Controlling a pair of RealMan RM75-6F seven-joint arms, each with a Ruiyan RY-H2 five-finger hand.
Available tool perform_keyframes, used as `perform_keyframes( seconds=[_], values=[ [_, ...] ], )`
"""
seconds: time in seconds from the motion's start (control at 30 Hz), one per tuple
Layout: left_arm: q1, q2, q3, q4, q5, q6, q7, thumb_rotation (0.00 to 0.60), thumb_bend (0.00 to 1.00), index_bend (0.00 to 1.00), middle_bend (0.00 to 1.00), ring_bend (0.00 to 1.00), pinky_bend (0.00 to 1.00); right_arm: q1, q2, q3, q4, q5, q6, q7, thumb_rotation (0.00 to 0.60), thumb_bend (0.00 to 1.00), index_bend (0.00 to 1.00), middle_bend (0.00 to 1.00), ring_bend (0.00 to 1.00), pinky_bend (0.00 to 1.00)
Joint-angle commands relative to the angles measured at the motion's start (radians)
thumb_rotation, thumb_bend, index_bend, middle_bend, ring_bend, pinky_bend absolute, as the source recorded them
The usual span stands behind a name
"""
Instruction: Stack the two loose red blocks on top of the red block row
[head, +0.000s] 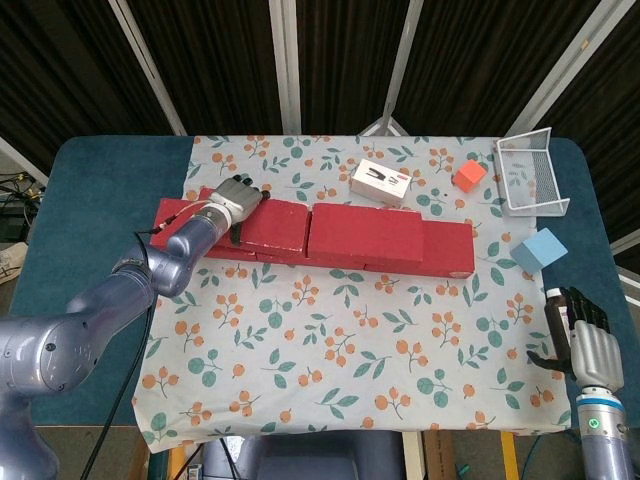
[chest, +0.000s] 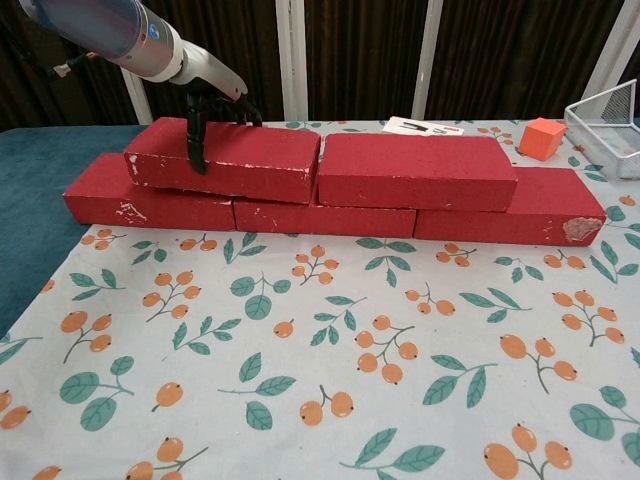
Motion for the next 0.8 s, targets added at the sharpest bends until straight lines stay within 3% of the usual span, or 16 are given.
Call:
perform_keyframes(
  seconds=[0.03,0.8],
  values=[
    [-0.004,-0.002,0.004,0.002,-0.004,0.002,-0.002,0.6,0.07,0.39,0.34,0.0,0.03,0.0,0.0,0.0,0.0,0.0,0.0,0.001,0.6,0.05,0.02,0.02,0.0,0.0],
    [-0.038,-0.04,0.064,0.034,-0.068,-0.001,-0.011,0.6,0.07,0.39,0.34,0.0,0.03,0.001,0.004,0.001,0.004,0.004,-0.009,0.01,0.6,0.05,0.02,0.02,0.0,0.0]
  ],
)
